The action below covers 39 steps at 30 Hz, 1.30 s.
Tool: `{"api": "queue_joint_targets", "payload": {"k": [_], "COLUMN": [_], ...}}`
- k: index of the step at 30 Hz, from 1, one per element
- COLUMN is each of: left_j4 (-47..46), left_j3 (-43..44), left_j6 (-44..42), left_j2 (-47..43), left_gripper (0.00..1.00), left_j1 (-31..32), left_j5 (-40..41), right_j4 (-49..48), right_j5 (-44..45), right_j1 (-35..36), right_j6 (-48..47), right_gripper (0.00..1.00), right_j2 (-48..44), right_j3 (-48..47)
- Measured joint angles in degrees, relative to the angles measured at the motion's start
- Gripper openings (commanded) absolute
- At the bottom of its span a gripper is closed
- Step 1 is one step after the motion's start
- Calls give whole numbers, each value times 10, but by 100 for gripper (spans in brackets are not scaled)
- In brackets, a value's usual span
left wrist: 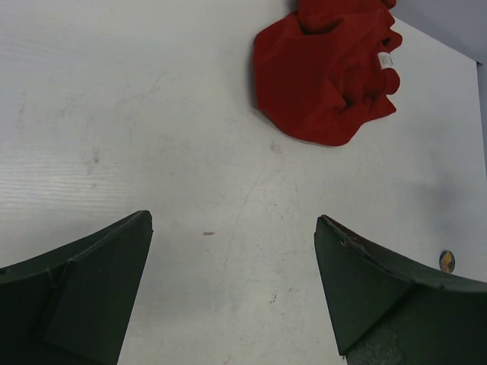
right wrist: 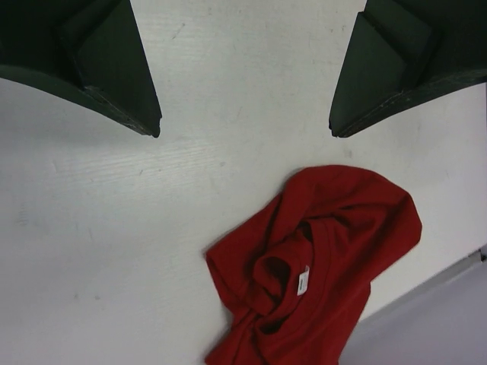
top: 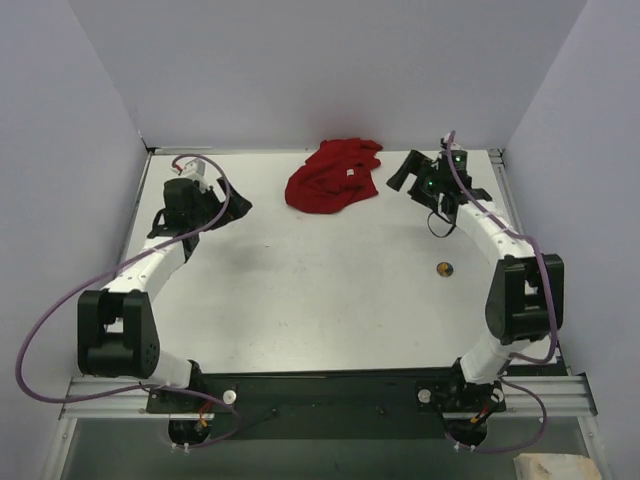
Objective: Pin the brooch onto the clothing
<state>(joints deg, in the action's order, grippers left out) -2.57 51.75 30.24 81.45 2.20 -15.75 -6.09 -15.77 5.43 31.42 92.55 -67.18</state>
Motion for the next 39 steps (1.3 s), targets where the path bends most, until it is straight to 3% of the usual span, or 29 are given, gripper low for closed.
{"api": "queue_joint_targets", "payload": {"k": [11,18,26,28,29,31,32,39], "left_j4": [41,73,75,75,75,75,76,79], "left_j3": [213,259,259,259,259,259,259,231], "left_j6": [-9,-6,-5,-6,-6,-6,-6,-9], "left_j2": [188,233,232,231,230,228,226,181], "left_gripper": [97,97,97,97,97,97,97,97], "left_j1": [143,190,195,195,195,195,195,195], "left_j5": [37,76,90,95,96,99,100,110], "right_j4": [120,131,115,113,111,110,110,127], "right_j5": [-16,-56,-101,-102,-102,-101,-101,-106], "right_j1": [26,25,25,25,26,26,26,23], "right_j6": [2,49,132,149,156,166,176,172], "right_gripper": [97,71,51,33,18,11,2,0], "right_j2": [302,391,454,457,459,465,470,486], "right_j3": [-255,-361,-415,-415,-415,-414,-414,-464]}}
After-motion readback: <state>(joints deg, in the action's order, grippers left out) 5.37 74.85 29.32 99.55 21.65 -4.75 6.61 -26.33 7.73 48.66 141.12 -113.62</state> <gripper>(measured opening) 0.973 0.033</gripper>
